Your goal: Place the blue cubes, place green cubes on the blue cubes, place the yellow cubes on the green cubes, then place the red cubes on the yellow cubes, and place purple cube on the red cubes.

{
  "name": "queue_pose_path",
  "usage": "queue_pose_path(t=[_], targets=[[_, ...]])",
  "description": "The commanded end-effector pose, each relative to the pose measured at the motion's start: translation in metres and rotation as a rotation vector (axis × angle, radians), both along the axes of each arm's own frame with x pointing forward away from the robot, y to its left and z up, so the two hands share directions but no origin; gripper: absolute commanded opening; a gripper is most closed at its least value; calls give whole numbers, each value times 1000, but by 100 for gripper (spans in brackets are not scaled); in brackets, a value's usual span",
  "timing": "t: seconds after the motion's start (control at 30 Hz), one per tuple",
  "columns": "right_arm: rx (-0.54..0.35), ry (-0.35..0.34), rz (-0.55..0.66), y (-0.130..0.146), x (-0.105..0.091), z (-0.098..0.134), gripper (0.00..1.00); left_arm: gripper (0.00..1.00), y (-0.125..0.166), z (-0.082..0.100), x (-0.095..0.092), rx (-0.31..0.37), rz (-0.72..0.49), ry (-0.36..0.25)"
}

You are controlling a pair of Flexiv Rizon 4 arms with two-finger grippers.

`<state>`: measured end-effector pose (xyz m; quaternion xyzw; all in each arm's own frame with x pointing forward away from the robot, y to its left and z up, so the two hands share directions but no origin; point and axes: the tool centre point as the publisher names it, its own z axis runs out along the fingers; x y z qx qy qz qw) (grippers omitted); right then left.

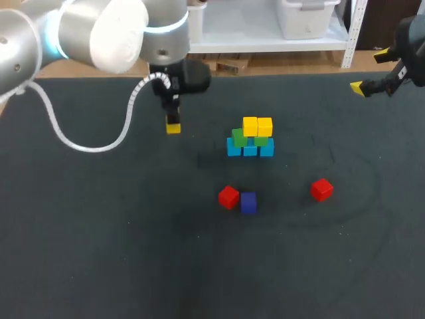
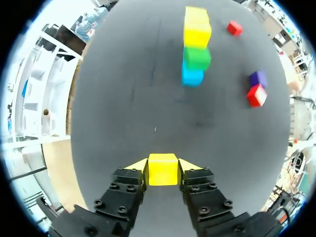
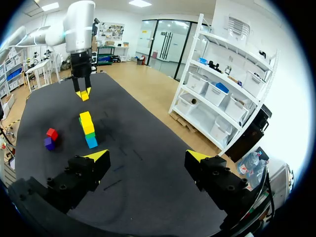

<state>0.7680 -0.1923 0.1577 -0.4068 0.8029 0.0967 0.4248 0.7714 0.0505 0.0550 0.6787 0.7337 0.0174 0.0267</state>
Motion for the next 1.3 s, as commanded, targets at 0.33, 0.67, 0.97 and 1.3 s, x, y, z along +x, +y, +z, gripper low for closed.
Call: queue_pose_path(t=[0.33, 0.67, 0.97, 1.3], targets=[[-1, 0, -2, 0, -1, 0, 100, 0, -55, 66, -9, -37, 150, 70], [-1, 0, -2, 0, -1, 0, 100, 0, -89, 75, -32, -93, 155, 90], [-1, 0, -2, 0, -1, 0, 100, 0, -101, 57, -56, -65, 54, 124], [-1, 0, -2, 0, -1, 0, 100, 0, -111, 51, -65, -105, -33, 128]])
